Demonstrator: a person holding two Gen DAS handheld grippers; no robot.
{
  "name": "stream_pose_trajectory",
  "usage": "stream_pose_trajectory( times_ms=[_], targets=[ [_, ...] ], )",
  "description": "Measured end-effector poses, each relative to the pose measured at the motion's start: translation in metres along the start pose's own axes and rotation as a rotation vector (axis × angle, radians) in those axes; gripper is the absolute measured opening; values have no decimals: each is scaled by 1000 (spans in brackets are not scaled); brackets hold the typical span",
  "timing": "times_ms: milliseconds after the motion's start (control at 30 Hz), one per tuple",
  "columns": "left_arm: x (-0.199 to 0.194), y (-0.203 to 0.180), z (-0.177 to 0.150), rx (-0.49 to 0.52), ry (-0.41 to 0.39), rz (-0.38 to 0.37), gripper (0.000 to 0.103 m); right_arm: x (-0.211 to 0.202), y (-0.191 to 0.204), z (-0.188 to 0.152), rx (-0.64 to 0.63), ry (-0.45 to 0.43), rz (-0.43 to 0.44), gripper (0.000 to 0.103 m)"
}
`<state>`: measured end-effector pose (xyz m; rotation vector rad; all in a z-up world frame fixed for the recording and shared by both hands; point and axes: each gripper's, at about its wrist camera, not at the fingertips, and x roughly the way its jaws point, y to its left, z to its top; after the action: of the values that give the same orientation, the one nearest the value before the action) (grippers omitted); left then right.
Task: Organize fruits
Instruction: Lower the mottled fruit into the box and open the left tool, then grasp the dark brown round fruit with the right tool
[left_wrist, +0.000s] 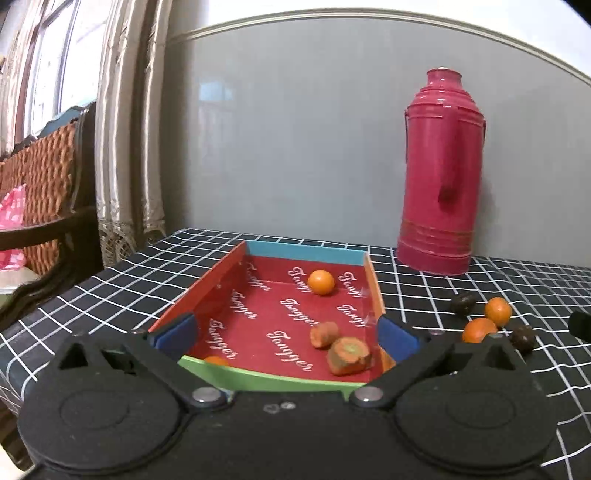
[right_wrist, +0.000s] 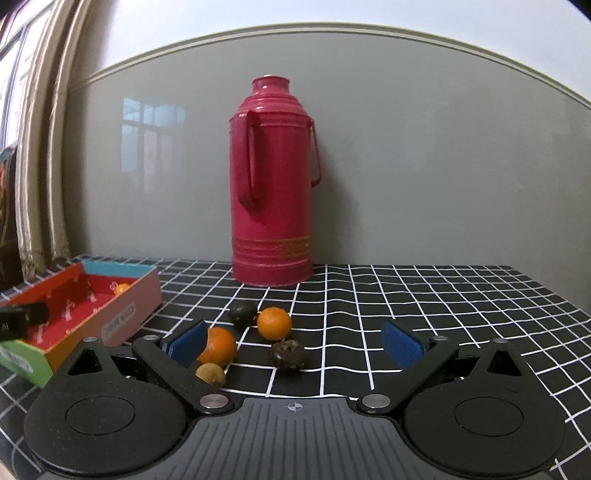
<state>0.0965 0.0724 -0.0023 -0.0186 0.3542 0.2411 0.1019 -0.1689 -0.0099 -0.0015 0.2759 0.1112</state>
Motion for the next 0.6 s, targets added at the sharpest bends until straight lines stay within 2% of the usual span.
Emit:
stream_pose_trajectory(
  times_ms=[200, 367, 433, 467, 500, 600],
  targets=[
    [-1, 3, -2, 18, -4, -5, 97, 16, 2, -3, -50, 36, -5, 100],
    [-1, 16, -1, -16, -8, 45, 97, 44, 1, -4, -98, 95, 2, 99],
    [0, 23, 0, -30, -5, 61, 97, 55, -2, -3, -94, 116, 17, 85],
    [1, 27, 0, -37, -3, 65, 97, 60, -3, -3, -94, 134, 21, 68],
    [1, 30, 0, -45, 0, 69, 97, 66, -5, -3, -90, 154, 22, 58],
    [2, 36, 2, -55, 0, 74, 97, 82, -9, -3, -61, 196, 26, 57]
  ],
)
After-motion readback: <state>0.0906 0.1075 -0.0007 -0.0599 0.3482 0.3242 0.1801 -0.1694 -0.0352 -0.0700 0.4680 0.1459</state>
